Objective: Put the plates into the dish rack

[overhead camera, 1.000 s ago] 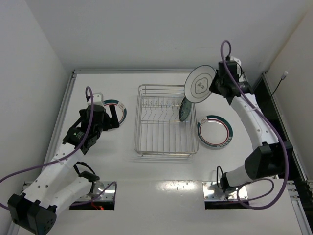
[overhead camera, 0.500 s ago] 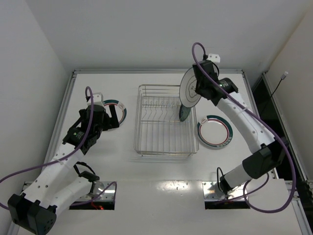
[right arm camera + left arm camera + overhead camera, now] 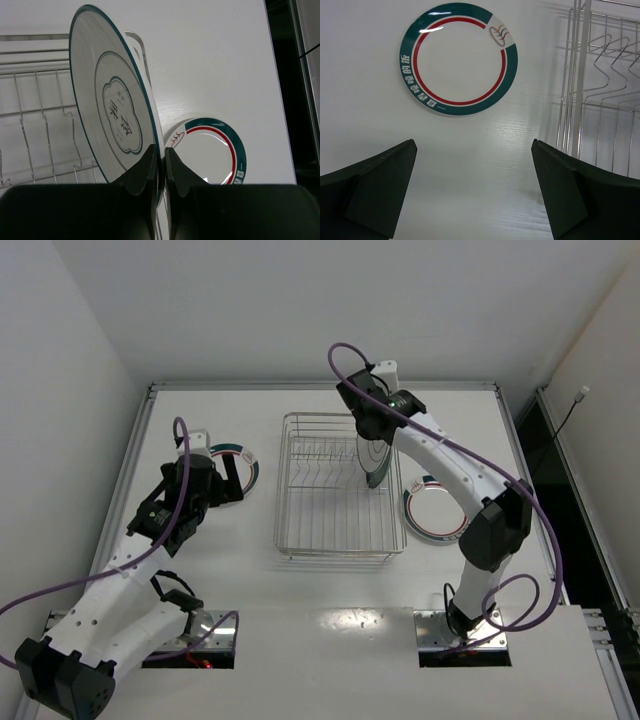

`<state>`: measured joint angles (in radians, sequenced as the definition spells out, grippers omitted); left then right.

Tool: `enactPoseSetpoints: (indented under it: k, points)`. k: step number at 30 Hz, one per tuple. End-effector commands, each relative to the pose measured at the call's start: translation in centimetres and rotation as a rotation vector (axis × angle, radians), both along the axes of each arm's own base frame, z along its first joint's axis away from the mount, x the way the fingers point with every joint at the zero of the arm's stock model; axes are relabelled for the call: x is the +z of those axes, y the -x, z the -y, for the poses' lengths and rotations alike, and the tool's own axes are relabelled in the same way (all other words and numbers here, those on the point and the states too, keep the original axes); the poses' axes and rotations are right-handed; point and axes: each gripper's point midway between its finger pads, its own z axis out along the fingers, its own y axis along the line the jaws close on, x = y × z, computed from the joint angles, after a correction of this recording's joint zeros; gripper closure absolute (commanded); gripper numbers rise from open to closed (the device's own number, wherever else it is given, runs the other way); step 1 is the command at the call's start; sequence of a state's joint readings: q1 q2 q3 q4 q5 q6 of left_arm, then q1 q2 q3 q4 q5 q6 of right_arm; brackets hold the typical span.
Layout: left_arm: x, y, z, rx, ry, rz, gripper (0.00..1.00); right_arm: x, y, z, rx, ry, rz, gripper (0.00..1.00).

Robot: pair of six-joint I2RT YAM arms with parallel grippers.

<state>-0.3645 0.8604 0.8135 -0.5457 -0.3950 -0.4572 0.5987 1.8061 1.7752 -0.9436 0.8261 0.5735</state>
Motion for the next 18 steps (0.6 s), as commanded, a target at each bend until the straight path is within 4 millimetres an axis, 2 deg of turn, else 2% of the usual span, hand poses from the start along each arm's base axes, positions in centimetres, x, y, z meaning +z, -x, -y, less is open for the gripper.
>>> enactPoseSetpoints:
  k: [1, 5, 10, 11, 14, 16, 18]
  points:
    - [1.1, -0.1, -0.6, 0.029, 0.012, 0.040, 0.01, 4.0, 0.2, 2.0, -0.078, 0.049, 0.108, 1.00]
    - [1.1, -0.1, -0.6, 0.029, 0.012, 0.040, 0.01, 4.7, 0.3, 2.4, -0.090, 0.066, 0.114, 1.00]
    - [1.1, -0.1, -0.6, 0.029, 0.012, 0.040, 0.01, 6.5, 0.9, 2.6, -0.095, 0.052, 0.159, 1.00]
    - [1.3, 0.0, -0.6, 0.029, 0.015, 0.049, 0.01, 7.5, 1.1, 2.4, -0.098, 0.039, 0.187, 1.00]
    - [1.3, 0.0, -0.6, 0.029, 0.015, 0.049, 0.01, 8.0, 0.9, 1.9, -0.068, 0.000, 0.211, 1.00]
    - [1.3, 0.0, -0.6, 0.029, 0.015, 0.049, 0.01, 7.1, 0.7, 1.7, -0.066, 0.022, 0.183, 1.00]
    - [1.3, 0.0, -0.6, 0.029, 0.015, 0.049, 0.01, 5.0, 0.6, 1.6, -0.071, 0.061, 0.119, 1.00]
